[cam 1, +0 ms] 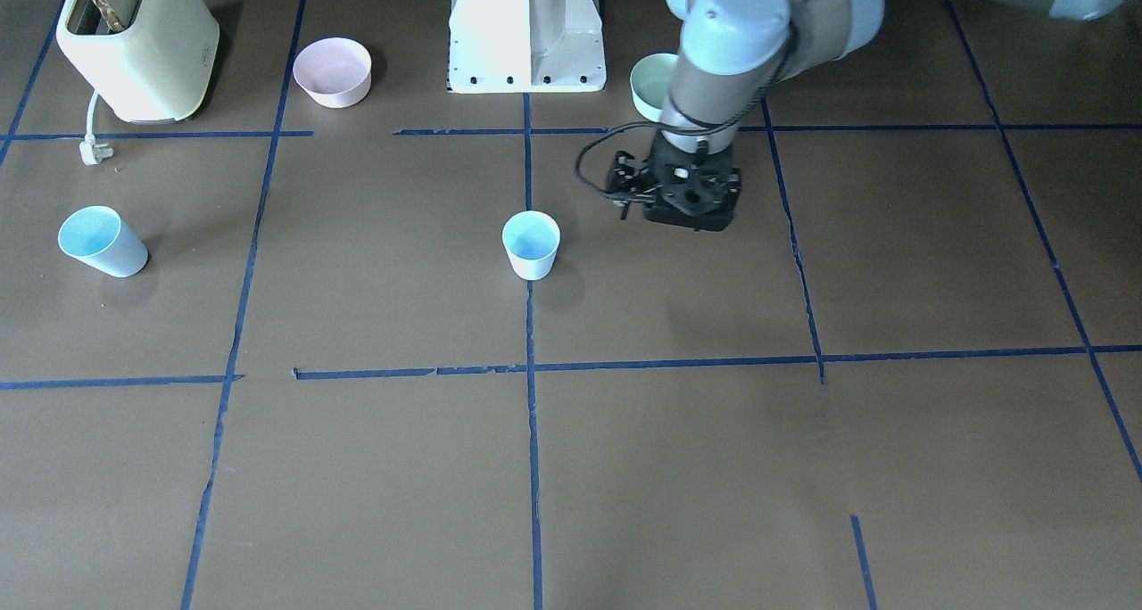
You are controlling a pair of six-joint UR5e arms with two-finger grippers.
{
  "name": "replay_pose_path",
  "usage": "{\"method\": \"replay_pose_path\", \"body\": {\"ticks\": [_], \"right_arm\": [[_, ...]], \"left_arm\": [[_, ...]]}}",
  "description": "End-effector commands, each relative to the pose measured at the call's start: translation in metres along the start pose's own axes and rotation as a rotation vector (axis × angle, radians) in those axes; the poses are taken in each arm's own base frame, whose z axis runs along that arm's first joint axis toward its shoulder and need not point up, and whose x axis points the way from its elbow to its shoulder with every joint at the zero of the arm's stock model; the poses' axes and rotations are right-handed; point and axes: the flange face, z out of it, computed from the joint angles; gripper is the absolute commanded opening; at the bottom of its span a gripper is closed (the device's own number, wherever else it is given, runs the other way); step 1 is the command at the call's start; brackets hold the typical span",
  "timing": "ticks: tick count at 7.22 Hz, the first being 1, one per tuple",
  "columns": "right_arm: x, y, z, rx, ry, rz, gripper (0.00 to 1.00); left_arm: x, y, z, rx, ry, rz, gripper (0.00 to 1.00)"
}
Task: Stack blue cups with both arms
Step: 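Open the left gripper and withdraw the left arm from the cup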
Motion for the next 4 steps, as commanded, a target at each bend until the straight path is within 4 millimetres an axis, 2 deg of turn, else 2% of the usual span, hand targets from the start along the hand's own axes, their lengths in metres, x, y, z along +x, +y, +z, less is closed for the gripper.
{"method": "replay_pose_path", "body": {"ticks": [1, 2, 3, 4], "right_arm": [[0.001, -0.001, 0.000, 0.005, 0.001, -0.005, 1.00], [0.000, -0.002, 0.000, 0.006, 0.001, -0.006, 1.00], [0.000, -0.002, 0.000, 0.006, 0.001, -0.004, 1.00], [0.000, -0.003, -0.001, 0.007, 0.002, -0.004, 1.00]], "left_arm": [[-0.185, 0.018, -0.034, -0.042, -0.035, 0.164, 1.00], [-0.298, 0.034, -0.061, -0.039, -0.086, 0.206, 1.00], [-0.388, 0.059, -0.085, -0.035, -0.130, 0.222, 1.00], [-0.463, 0.091, -0.091, -0.057, -0.120, 0.235, 1.00]]}}
